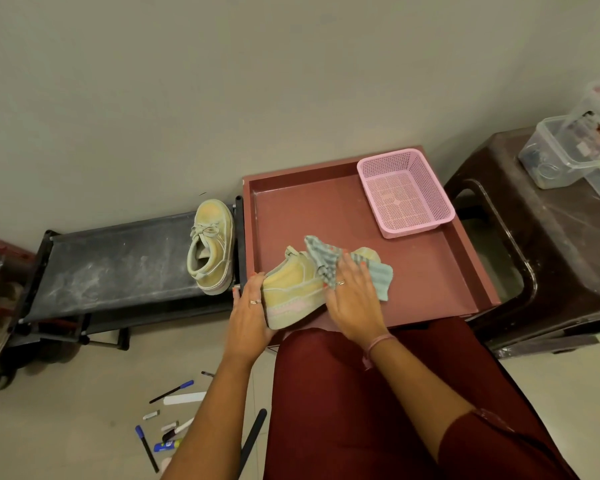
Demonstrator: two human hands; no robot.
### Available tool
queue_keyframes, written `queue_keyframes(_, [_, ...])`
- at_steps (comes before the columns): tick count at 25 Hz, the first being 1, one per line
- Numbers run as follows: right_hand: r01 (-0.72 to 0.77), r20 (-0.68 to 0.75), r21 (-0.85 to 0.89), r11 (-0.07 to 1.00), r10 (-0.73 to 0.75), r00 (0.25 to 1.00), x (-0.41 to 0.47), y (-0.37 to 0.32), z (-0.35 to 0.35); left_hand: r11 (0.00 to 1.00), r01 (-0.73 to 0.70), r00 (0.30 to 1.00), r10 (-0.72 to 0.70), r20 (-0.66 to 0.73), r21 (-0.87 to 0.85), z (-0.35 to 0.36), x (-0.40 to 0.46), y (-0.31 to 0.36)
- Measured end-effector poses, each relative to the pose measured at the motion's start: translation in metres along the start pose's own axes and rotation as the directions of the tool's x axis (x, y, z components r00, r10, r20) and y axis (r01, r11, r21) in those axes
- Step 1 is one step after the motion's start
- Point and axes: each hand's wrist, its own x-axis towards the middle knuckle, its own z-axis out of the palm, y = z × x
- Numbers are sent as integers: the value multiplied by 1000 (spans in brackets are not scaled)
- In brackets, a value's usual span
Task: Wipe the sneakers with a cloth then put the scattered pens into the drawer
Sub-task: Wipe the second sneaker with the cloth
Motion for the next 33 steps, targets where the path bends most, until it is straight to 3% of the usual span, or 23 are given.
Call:
queue_keyframes(3, [-348, 67, 98, 932, 343, 937, 14, 5, -9, 1000, -25, 1000, 25, -17, 5, -2, 2, 7])
queue_keyframes(4, [-401, 84, 139, 906, 392, 916, 16, -9, -9, 1000, -31, 999, 31, -18, 4, -3, 2, 9])
queue_keyframes(5, [-346, 69, 152, 926, 339, 938, 14, -27, -10, 1000, -31, 999, 31, -20, 1, -4, 2, 10])
queue_keyframes(7, [-102, 137, 254, 962, 69, 988, 2, -61, -12, 1000, -7, 1000, 6, -25, -28, -4, 2, 13])
queue_keyframes(9, [70, 211, 357, 932, -153, 965, -11, -66, -15, 997, 21, 999, -23, -24, -70, -4, 1, 15])
queue_keyframes(10, [111, 217, 335, 936, -191, 957, -8, -55, -14, 996, 33, 999, -34, -22, -78, -5, 0, 15])
queue_keyframes(12, [98, 162, 202, 974, -132, 978, 1, -22, -12, 996, 44, 999, -46, -21, -76, -6, -1, 16])
queue_keyframes(15, [-207, 169, 198, 958, 174, 970, 18, 33, -23, 996, 58, 998, -58, 0, -71, -7, 0, 16])
queue_keyframes(18, [-463, 238, 499, 733, 397, 886, 35, 43, -31, 994, 105, 994, -105, 37, -20, -6, 4, 12])
queue_keyframes(19, [-512, 269, 552, 658, 440, 857, 41, 40, -29, 993, 118, 992, -119, 48, 22, -6, 7, 14])
queue_keyframes(22, [-577, 305, 580, 575, 503, 808, 47, 28, -18, 962, 191, 969, -217, 118, 196, -9, 20, 28])
queue_keyframes(25, [-620, 282, 634, 462, 608, 742, 40, 27, -15, 902, 421, 873, -432, 227, 98, -7, 35, 52])
queue_keyframes(27, [-630, 316, 673, 387, 620, 718, 34, 39, -9, 877, 479, 856, -478, 197, 50, 1, 45, 67])
queue_keyframes(30, [-648, 438, 751, 126, 640, 632, 16, 47, -6, 882, 449, 883, -463, 81, 146, 8, 56, 73])
queue_keyframes(33, [-578, 524, 805, -130, 612, 592, -12, 32, -25, 933, 350, 932, -356, 73, 80, 9, 62, 52])
